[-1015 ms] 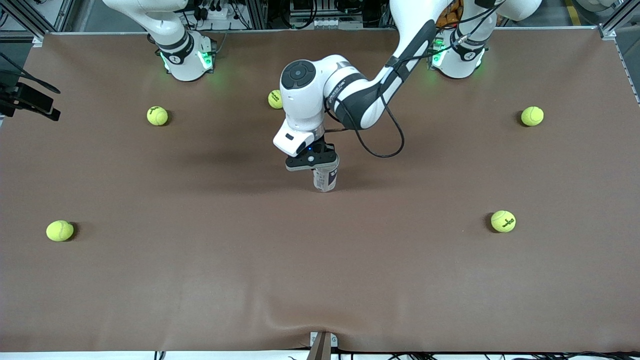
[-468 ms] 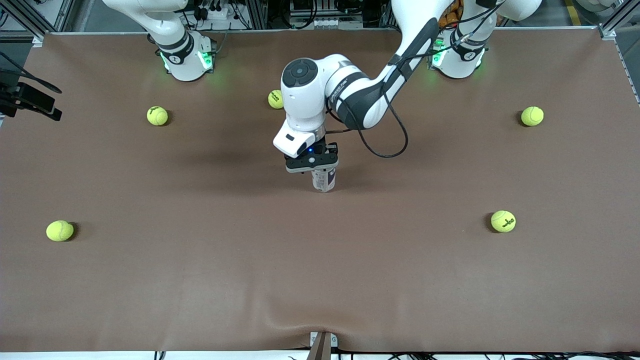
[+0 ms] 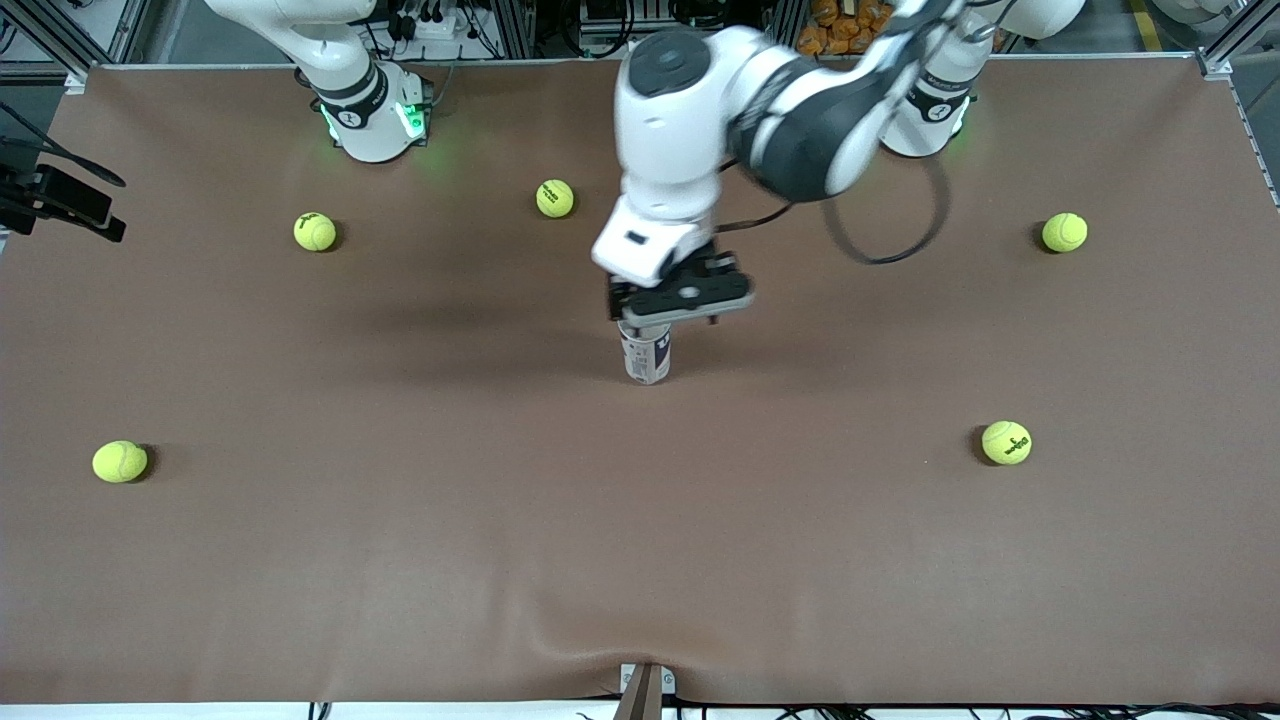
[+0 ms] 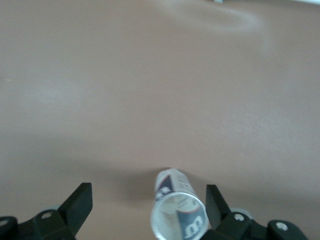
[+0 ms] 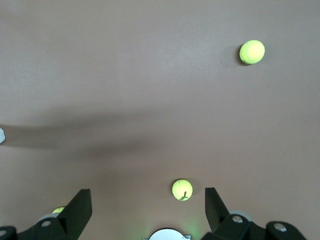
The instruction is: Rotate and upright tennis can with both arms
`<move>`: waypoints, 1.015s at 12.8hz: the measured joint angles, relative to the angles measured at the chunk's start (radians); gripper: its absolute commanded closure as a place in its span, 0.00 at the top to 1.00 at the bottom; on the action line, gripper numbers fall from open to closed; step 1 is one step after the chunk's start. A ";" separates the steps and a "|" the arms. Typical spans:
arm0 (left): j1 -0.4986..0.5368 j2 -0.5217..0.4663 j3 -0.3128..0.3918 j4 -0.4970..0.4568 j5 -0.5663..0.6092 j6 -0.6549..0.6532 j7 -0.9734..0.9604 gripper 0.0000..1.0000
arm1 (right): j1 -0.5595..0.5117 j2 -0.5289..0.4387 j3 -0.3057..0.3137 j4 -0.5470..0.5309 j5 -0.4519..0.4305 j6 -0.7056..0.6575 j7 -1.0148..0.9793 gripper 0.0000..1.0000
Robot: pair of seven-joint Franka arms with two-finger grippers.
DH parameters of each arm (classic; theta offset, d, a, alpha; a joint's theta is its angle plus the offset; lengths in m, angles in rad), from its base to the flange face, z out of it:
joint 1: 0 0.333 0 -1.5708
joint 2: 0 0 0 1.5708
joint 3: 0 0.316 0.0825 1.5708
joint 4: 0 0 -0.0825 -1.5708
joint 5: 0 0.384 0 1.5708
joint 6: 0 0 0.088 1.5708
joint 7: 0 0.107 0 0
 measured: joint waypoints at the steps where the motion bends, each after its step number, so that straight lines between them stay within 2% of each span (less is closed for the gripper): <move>1: 0.045 -0.036 0.001 0.000 -0.017 -0.032 0.043 1.00 | 0.000 0.000 0.000 0.000 0.000 0.001 0.000 1.00; 6: 0.276 -0.146 0.004 -0.004 -0.037 -0.127 0.268 1.00 | 0.000 0.000 -0.001 0.000 0.000 0.002 0.000 1.00; 10: 0.452 -0.184 0.002 -0.006 -0.044 -0.232 0.588 1.00 | 0.000 0.000 -0.002 0.000 0.000 0.002 0.000 1.00; 13: 0.584 -0.240 0.002 -0.013 -0.114 -0.310 0.764 1.00 | 0.000 0.000 -0.002 0.001 0.000 0.002 0.000 1.00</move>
